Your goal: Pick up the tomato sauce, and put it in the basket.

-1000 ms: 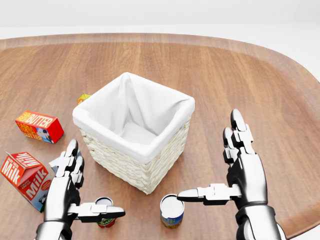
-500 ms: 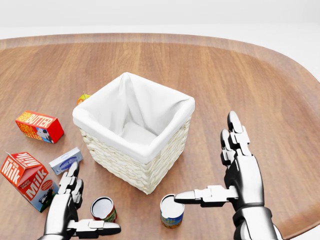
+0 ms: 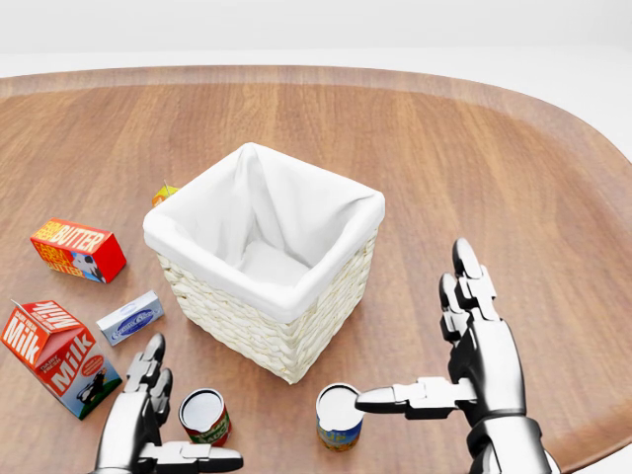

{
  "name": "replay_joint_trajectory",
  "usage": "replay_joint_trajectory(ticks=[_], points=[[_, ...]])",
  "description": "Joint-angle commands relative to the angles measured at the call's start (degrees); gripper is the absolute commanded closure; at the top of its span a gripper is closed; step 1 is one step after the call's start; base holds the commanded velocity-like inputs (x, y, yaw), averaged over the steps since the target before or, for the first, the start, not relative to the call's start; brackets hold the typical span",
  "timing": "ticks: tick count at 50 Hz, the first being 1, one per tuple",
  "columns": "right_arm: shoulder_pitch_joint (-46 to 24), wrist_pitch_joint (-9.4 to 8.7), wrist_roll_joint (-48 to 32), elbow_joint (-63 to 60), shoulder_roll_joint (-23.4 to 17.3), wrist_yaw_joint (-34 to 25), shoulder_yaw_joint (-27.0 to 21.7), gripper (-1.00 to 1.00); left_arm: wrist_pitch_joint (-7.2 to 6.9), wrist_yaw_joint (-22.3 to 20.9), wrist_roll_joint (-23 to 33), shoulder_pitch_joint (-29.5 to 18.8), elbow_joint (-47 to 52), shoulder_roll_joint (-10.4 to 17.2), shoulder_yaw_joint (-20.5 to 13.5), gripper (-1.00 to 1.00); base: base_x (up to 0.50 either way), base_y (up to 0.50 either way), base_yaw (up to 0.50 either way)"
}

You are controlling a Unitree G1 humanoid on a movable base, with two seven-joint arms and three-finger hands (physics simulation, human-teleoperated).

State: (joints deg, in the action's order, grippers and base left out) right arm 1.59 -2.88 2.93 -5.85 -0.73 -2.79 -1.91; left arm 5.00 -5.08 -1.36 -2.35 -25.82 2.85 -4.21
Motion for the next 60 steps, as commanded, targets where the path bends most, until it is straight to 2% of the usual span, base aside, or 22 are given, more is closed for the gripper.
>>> replay_joint_trajectory(ticks=[1,6,12,20,39,52,60], points=[[-0.2,1.01,0.3,1.4,-0.2,-0.3,-0.5,-1.00,0.00,0.1,0.0,-0.9,-2.4,0.0,0.0,-1.00,0.00,0.00,0.00],[-0.2,1.61,0.3,2.0,-0.1,-0.4,-0.5,-1.00,0.00,0.2,0.0,-0.8,-2.1,0.0,0.1,-1.00,0.00,0.00,0.00],[0.4,1.15,0.2,0.9,-0.1,-0.3,-0.3,-1.00,0.00,0.2,-0.1,-1.1,-2.7,0.2,-0.1,-1.00,0.00,0.00,0.00],[0.2,1.77,0.2,1.7,0.0,-0.3,-0.3,-1.00,0.00,0.4,0.0,-1.2,-2.8,0.3,-0.1,-1.00,0.00,0.00,0.00],[0.2,1.61,0.3,1.5,0.0,-0.1,-0.3,-1.00,0.00,0.6,-0.3,-1.1,-1.1,0.8,-0.9,-1.00,0.00,0.00,0.00],[0.3,1.80,0.2,1.6,0.0,-0.1,-0.2,-1.00,0.00,1.1,-0.1,-2.9,-5.6,1.2,-1.1,-1.00,0.00,0.00,0.00],[0.4,1.69,0.2,1.4,0.0,-0.1,-0.2,-1.00,0.00,1.9,0.1,-6.5,-14.4,1.8,-1.5,-1.00,0.00,0.00,0.00]])
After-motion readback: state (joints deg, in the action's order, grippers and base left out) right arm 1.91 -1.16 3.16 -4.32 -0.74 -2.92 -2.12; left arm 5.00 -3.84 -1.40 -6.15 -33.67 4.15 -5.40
